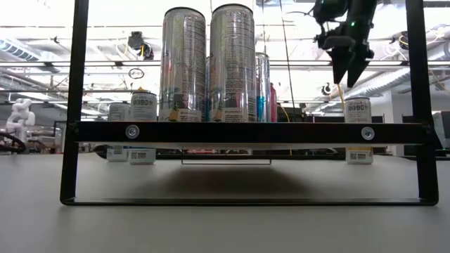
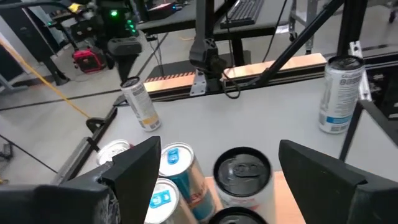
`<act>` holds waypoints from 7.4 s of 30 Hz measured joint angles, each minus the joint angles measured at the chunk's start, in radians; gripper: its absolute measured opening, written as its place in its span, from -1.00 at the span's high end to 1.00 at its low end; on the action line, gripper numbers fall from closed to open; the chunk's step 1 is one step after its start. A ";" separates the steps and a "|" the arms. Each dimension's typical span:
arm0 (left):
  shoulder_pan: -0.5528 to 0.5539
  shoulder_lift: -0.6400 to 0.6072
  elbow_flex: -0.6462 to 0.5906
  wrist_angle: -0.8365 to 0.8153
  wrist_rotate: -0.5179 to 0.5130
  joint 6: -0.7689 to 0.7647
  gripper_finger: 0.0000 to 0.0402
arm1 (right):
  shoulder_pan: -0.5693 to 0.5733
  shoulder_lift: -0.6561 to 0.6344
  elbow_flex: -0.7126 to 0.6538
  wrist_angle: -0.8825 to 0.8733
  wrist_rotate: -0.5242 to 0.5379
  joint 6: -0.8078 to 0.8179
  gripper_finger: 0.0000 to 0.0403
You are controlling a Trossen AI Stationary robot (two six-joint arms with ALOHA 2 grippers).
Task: Place canned beverage on shelf
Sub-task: Put the white-yellow soda can aligned with the other white-yellow soda cans on the shelf
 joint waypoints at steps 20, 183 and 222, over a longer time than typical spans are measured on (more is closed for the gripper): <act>-0.041 0.000 0.000 -0.001 -0.001 -0.023 -0.58 | -0.174 0.147 -0.059 -0.018 -0.047 -0.050 -0.89; -0.049 0.032 0.098 0.159 0.029 0.135 -0.23 | 0.977 0.078 0.211 0.628 0.123 -0.349 -0.50; -0.140 0.292 0.109 0.762 -0.418 0.581 -0.23 | 1.081 0.037 -0.430 2.043 0.057 -0.228 -0.54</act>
